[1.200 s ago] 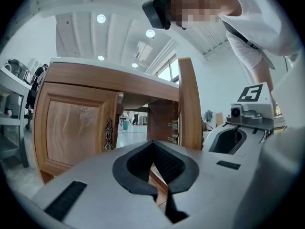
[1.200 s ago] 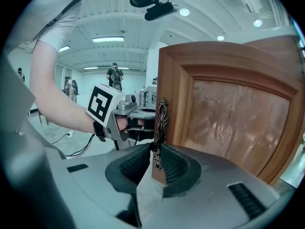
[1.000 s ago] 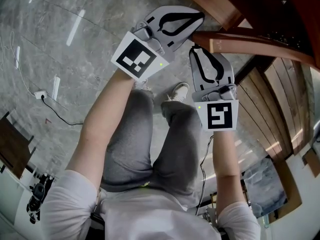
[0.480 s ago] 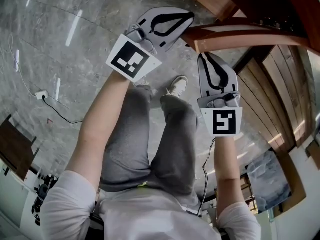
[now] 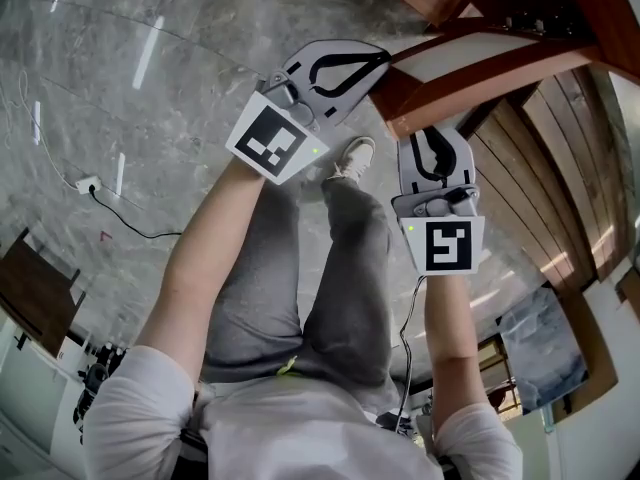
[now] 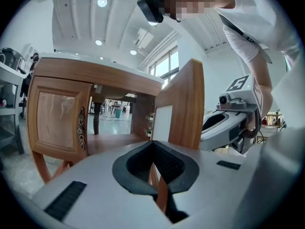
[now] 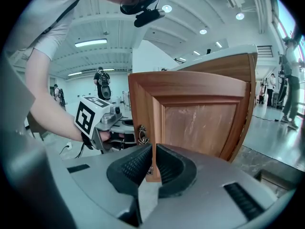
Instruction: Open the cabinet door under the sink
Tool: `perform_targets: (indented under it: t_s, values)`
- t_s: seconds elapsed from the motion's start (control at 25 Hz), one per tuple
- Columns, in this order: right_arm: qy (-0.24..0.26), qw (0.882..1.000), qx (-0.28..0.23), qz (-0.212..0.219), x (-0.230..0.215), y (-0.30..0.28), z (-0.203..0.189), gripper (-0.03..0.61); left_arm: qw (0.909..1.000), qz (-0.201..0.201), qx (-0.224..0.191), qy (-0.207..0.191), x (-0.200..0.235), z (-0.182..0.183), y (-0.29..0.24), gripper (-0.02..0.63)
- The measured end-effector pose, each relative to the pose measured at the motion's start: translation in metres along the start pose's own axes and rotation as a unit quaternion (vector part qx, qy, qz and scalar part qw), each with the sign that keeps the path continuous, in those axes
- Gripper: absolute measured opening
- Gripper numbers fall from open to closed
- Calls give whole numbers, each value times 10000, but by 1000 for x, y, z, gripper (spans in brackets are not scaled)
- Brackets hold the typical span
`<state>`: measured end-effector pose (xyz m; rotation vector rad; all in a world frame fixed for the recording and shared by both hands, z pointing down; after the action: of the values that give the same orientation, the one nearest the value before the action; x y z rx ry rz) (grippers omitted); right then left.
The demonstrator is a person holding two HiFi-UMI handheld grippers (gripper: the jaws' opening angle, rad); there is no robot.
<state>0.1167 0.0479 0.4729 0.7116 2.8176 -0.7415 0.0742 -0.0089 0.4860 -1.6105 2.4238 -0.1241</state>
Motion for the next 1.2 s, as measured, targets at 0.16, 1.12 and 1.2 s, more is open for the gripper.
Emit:
perform_targets:
  t_s: [0.16, 1.12, 1.2]
  values:
    - [-30, 10000, 0, -47, 1, 11, 4, 51, 9998, -168, 33, 120, -20, 4, -2, 11]
    - [-582, 9898, 603, -1149, -48, 87, -10, 42, 9994, -304, 128, 145, -49, 53, -16, 11]
    - [-612, 9894, 608, -1170, -49, 91, -8, 43, 9994, -273, 183, 116, -51, 58, -18, 11]
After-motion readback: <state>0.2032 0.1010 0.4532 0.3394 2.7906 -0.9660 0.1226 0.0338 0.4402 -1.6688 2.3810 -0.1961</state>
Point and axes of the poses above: the fingertips, and each gripper's own axes: y backward along the fingers, x to its left, z out of its top, the point moved 2 cm from there along y, backward along the fingers, and after that the axes turned 12 degrees about -y, right-handed, at the moved point
